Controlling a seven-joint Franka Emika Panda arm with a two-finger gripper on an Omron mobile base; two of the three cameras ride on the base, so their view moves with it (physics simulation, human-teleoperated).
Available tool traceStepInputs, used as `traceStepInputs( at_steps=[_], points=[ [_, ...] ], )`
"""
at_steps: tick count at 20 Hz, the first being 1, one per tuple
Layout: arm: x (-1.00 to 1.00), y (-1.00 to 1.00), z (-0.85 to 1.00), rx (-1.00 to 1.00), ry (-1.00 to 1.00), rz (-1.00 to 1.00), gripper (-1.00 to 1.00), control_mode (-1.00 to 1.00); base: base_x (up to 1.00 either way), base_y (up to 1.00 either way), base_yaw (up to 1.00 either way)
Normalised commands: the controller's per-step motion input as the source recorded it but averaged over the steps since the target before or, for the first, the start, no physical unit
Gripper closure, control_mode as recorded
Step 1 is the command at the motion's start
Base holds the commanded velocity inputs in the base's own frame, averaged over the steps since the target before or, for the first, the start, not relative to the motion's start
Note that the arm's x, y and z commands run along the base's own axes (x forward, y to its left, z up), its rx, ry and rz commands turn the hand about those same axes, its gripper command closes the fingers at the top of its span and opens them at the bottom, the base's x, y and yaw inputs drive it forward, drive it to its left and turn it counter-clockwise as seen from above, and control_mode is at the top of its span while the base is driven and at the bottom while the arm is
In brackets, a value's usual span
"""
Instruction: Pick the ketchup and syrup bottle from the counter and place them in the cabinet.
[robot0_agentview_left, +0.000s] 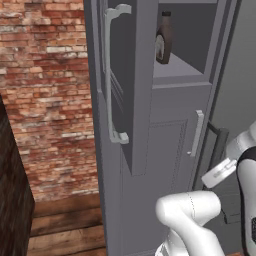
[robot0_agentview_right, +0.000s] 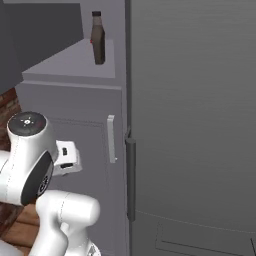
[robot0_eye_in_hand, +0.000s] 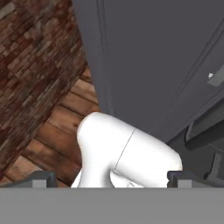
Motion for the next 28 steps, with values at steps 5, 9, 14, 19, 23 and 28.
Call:
traceStepInputs(
  at_steps=[5,9,14,19,23,28],
  points=[
    [-0.65,0.0,-0.09,-0.07,0.0,0.14,-1.0,-1.0,0.0,0.0,0.0],
    [-0.37,0.0,-0.12,-0.03,0.0,0.09,-1.0,-1.0,0.0,0.0,0.0],
    [-0.14,0.0,-0.17,0.0,0.0,0.06,-1.0,-1.0,0.0,0.0,0.0],
    [-0.03,0.0,-0.04,0.0,0.0,0.01,-1.0,1.0,-0.45,0.01,0.02],
    [0.0,0.0,0.0,0.0,0.0,0.0,-1.0,1.0,-0.97,0.04,0.0],
    [0.0,0.0,0.0,0.0,0.0,0.0,-1.0,1.0,-1.0,0.01,0.0]
  ],
)
